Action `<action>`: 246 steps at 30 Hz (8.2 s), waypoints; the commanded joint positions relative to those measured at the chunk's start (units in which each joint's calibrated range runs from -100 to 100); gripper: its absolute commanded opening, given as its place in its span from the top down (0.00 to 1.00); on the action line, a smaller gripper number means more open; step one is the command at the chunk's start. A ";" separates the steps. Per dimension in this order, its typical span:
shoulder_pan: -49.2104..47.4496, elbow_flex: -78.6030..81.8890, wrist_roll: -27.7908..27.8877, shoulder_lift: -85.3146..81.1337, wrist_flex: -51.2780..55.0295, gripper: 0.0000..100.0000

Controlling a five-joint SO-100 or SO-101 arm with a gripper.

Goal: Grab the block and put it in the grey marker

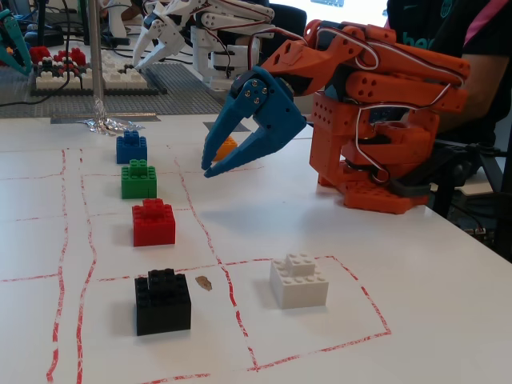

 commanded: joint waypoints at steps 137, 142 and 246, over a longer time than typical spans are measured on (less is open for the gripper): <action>55.66 -88.04 -13.24 91.43 47.90 0.58; 53.02 -86.50 -15.38 94.45 45.29 0.56; 90.69 -112.15 45.03 120.12 20.64 1.00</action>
